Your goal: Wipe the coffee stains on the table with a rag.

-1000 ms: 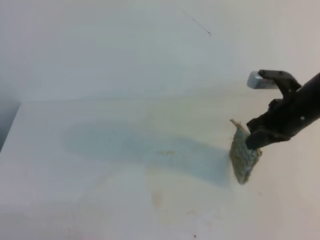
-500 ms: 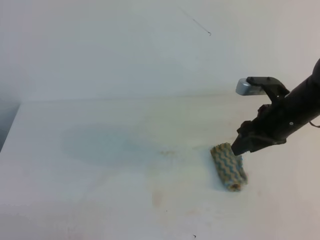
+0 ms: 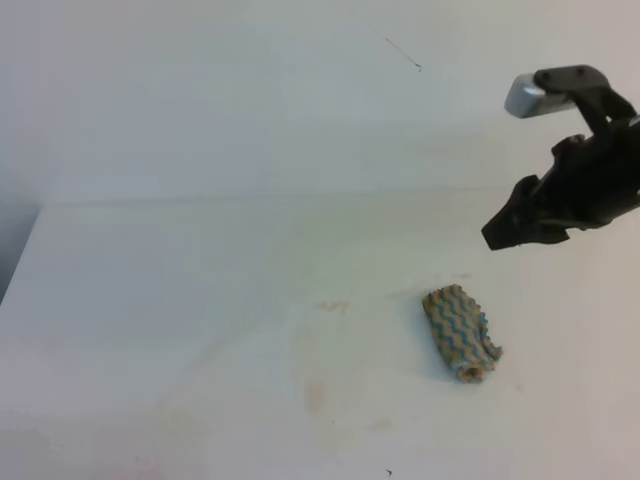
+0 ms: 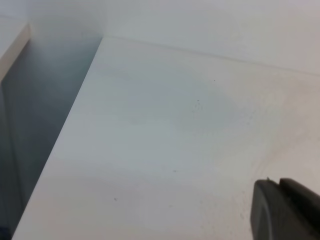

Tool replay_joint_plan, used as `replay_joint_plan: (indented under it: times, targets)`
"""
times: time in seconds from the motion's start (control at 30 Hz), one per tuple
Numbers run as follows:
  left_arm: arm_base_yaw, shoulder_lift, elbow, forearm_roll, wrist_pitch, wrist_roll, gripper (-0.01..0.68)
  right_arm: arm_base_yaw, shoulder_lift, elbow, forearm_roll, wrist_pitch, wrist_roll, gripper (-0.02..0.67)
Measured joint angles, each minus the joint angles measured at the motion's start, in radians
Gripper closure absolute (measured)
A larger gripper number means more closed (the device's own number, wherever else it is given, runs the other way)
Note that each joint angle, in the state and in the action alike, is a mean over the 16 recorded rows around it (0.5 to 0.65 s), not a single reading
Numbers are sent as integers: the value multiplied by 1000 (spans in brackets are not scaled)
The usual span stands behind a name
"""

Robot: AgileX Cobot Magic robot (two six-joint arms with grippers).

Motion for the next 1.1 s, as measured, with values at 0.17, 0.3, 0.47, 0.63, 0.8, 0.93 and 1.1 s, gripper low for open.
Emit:
replay_joint_plan:
  times: [0.17, 0.3, 0.47, 0.63, 0.8, 0.93, 1.1]
  targets:
    - [0, 0, 0, 0, 0, 0, 674, 0, -126, 23, -5, 22, 18, 569]
    - [0, 0, 0, 0, 0, 0, 674, 0, -244, 77, -20, 21, 45, 639]
    - [0, 0, 0, 0, 0, 0, 674, 0, -421, 205, -50, -27, 90, 646]
    - [0, 0, 0, 0, 0, 0, 674, 0, -603, 353, -82, -114, 128, 646]
    - [0, 0, 0, 0, 0, 0, 674, 0, -756, 465, -107, -194, 146, 646]
    - [0, 0, 0, 0, 0, 0, 674, 0, -832, 507, -116, -242, 150, 647]
    - [0, 0, 0, 0, 0, 0, 674, 0, -870, 515, -123, -261, 149, 648]
